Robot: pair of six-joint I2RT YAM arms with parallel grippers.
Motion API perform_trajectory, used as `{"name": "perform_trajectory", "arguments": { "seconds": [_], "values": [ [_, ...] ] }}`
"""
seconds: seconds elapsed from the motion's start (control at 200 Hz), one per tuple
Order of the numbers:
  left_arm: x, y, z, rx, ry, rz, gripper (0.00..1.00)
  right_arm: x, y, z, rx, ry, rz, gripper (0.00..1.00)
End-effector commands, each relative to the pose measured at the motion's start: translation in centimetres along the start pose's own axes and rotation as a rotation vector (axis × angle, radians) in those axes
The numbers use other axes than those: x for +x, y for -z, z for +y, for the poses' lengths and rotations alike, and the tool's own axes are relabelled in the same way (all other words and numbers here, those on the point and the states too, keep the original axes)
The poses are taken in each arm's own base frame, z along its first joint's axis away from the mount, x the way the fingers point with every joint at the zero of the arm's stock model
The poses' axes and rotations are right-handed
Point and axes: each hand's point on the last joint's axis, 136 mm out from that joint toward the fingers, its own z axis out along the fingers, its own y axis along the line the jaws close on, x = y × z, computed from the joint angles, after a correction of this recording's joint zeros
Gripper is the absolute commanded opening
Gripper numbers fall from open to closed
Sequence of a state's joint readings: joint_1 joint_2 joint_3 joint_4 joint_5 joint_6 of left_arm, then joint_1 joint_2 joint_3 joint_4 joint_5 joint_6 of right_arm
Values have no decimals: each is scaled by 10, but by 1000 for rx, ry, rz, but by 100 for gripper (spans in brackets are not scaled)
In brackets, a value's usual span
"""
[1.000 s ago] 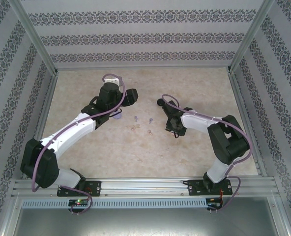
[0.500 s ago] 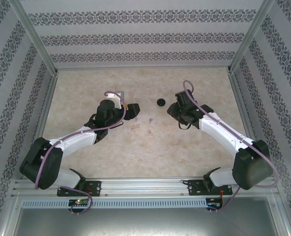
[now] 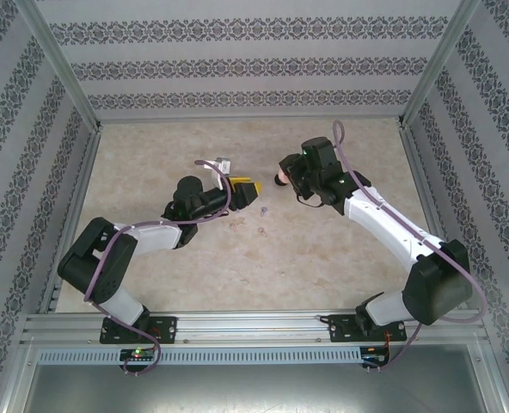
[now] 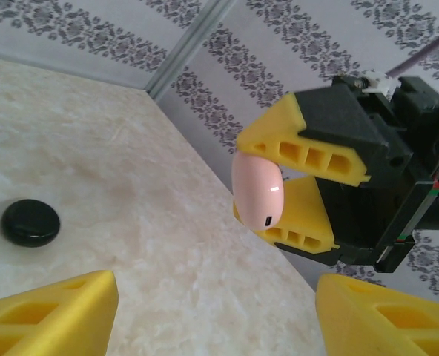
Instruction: Insert wireless bluetooth earbuds into charging case
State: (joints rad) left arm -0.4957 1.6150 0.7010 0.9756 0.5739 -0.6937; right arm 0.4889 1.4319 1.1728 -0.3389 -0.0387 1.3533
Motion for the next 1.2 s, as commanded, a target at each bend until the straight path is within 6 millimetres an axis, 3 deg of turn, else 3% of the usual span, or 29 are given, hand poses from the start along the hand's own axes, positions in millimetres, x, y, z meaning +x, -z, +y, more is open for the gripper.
{"name": "perform_trajectory", "arguments": {
  "seconds": [0.0, 0.235, 0.659, 1.194],
  "values": [
    [-21, -8, -27, 135, -25, -58, 69, 2, -1, 23, -41, -25, -16, 28],
    [-21, -20, -33, 163, -35, -46, 66, 14, -8, 33, -43, -10, -1, 28],
    [-23, -33, -21, 151, -14, -68, 58, 32, -11, 40, -52, 15, 27, 28],
    [-25, -40, -15, 138, -6, -79, 40, 38, -11, 42, -62, 22, 43, 28]
  ]
}}
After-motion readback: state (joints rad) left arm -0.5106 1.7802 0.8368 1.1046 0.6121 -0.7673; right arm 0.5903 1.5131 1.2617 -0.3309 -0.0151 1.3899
